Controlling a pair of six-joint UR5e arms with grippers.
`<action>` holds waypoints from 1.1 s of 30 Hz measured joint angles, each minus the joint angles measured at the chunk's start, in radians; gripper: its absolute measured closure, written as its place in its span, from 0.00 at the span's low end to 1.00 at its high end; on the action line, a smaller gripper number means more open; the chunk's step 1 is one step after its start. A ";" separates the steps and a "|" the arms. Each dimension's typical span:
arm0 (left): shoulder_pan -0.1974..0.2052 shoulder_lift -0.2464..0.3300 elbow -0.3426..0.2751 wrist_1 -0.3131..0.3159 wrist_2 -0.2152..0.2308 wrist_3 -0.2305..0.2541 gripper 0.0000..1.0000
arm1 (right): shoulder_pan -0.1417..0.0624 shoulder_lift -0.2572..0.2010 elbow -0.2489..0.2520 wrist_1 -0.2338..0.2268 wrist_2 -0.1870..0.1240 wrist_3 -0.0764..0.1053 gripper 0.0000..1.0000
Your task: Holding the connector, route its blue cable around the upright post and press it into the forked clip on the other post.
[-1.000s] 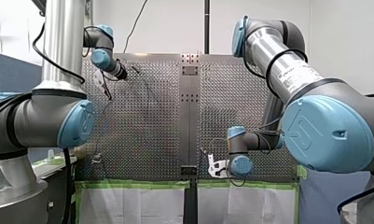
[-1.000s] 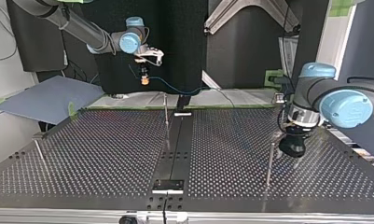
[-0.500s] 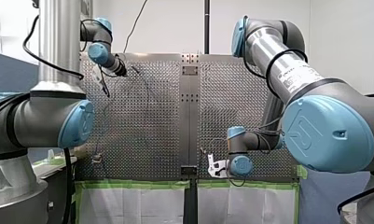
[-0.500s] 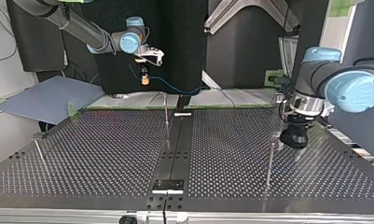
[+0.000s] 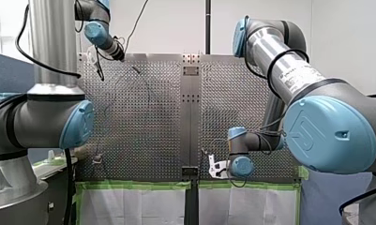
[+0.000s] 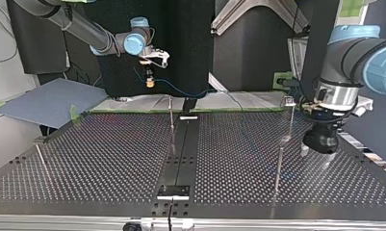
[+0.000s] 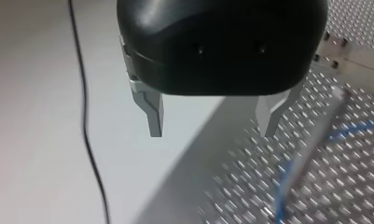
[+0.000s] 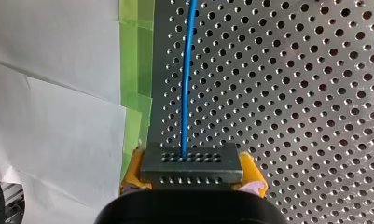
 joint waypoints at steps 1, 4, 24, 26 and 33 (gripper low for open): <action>-0.001 0.008 0.008 -0.008 0.001 0.007 0.00 | 0.000 0.000 0.000 0.000 0.000 0.000 1.00; -0.005 0.035 0.034 -0.035 0.009 0.033 0.00 | 0.000 0.000 0.000 -0.001 0.000 0.001 1.00; -0.093 0.029 0.094 -0.206 0.036 0.113 0.00 | 0.002 0.001 0.000 -0.001 -0.002 0.001 1.00; -0.098 0.014 0.093 -0.221 0.021 0.127 0.00 | 0.003 0.002 0.000 -0.002 -0.002 0.001 1.00; -0.102 -0.005 0.092 -0.277 -0.027 0.144 0.00 | 0.006 0.002 0.000 -0.003 -0.001 0.001 1.00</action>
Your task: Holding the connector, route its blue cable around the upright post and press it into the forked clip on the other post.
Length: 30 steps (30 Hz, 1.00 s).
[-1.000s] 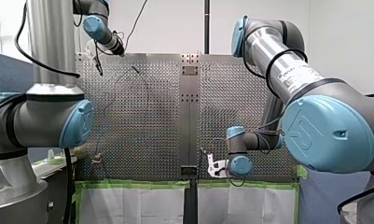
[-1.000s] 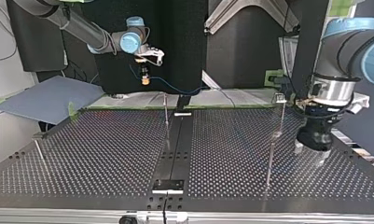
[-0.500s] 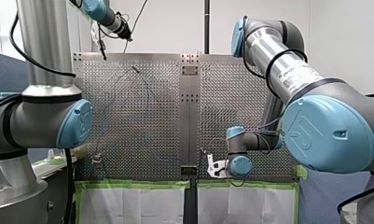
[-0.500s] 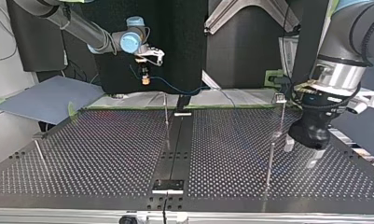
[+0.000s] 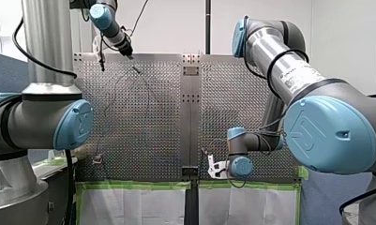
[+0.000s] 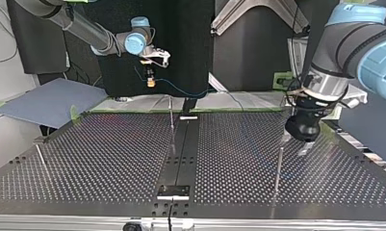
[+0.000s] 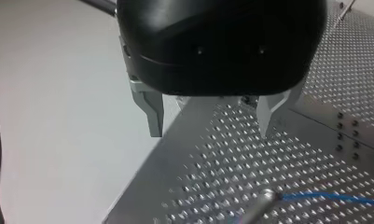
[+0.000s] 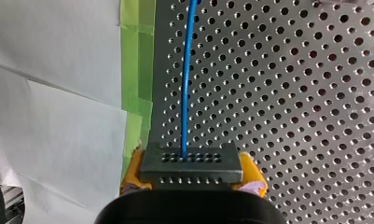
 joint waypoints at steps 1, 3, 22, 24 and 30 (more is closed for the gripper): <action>-0.001 0.000 0.000 -0.007 -0.003 0.000 0.00 | 0.000 0.000 0.000 0.000 0.000 0.000 1.00; -0.002 -0.001 0.000 -0.024 -0.006 0.001 0.00 | 0.000 0.000 0.000 -0.001 0.000 0.000 1.00; -0.013 -0.001 -0.001 -0.070 -0.066 0.004 0.00 | 0.002 0.001 0.000 0.001 0.000 0.000 1.00; -0.013 -0.001 -0.001 -0.078 -0.083 0.009 0.00 | 0.002 0.001 0.000 0.002 0.000 0.000 1.00; -0.015 -0.001 -0.001 -0.099 -0.140 0.030 0.00 | 0.003 0.001 0.000 0.002 0.000 0.000 1.00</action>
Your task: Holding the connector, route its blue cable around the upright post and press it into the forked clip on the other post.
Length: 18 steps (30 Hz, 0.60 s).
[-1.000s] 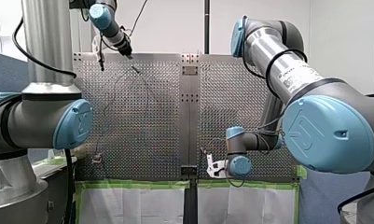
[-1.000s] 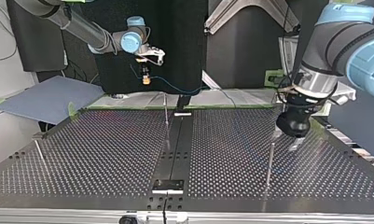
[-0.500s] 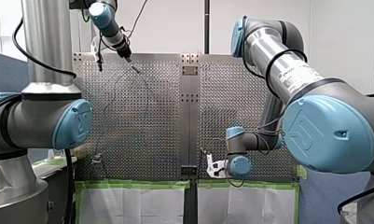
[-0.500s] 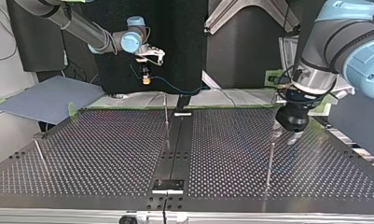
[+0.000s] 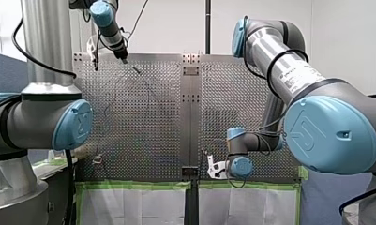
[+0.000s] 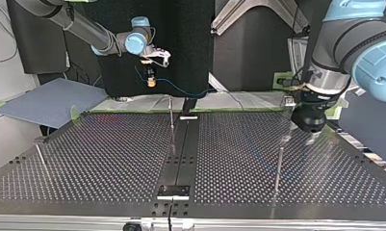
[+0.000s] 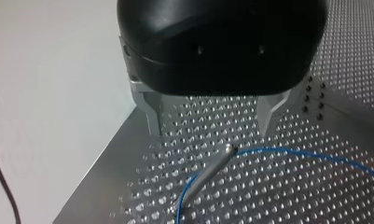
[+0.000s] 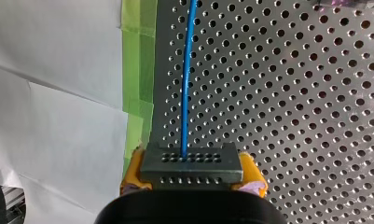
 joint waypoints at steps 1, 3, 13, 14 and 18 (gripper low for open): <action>0.000 0.000 0.000 -0.001 -0.006 0.001 0.00 | 0.000 0.000 0.000 0.000 0.000 0.000 1.00; -0.001 0.000 0.000 -0.002 -0.013 0.002 0.00 | 0.001 0.000 0.000 0.000 0.000 0.000 1.00; -0.003 0.000 0.000 -0.005 -0.023 0.003 0.00 | 0.002 0.000 0.000 0.000 0.000 0.000 1.00; -0.004 0.000 -0.001 -0.005 -0.023 0.003 0.00 | 0.002 0.000 0.000 0.000 0.000 0.000 1.00; -0.004 0.000 -0.015 0.000 -0.027 0.010 0.00 | 0.002 0.000 0.000 0.000 0.000 0.000 1.00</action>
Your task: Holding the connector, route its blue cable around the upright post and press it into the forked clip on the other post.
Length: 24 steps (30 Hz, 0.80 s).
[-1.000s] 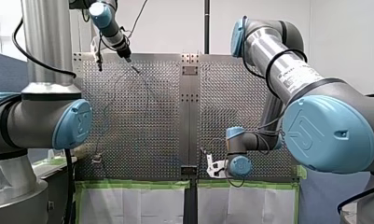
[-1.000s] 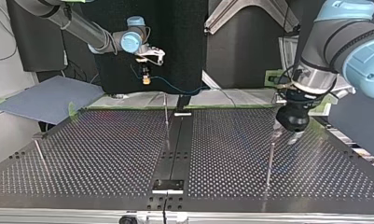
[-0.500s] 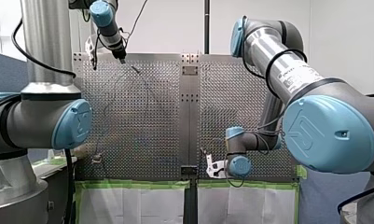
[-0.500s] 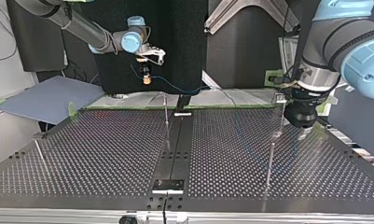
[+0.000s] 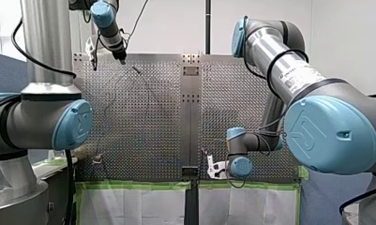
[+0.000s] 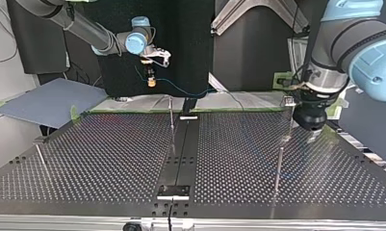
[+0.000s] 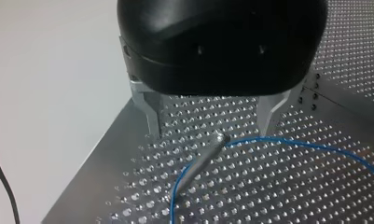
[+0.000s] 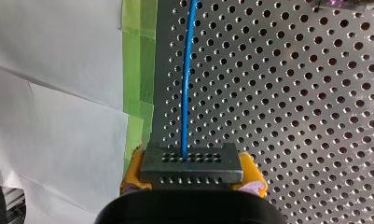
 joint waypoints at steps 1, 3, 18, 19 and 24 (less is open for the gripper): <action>0.000 0.000 -0.004 0.003 -0.003 0.004 0.00 | 0.000 0.000 0.000 0.000 0.000 0.000 1.00; 0.000 0.001 -0.012 0.015 -0.012 0.016 0.00 | 0.000 0.000 0.000 0.000 0.000 0.000 1.00; -0.029 0.048 -0.066 0.141 -0.022 0.142 0.00 | 0.000 0.000 0.000 0.011 0.003 -0.002 1.00; -0.030 0.049 -0.069 0.149 -0.022 0.150 0.00 | 0.000 0.000 0.000 0.010 0.002 -0.002 1.00; -0.047 0.051 -0.090 0.190 -0.023 0.191 0.00 | 0.000 0.000 0.000 0.003 0.001 -0.002 1.00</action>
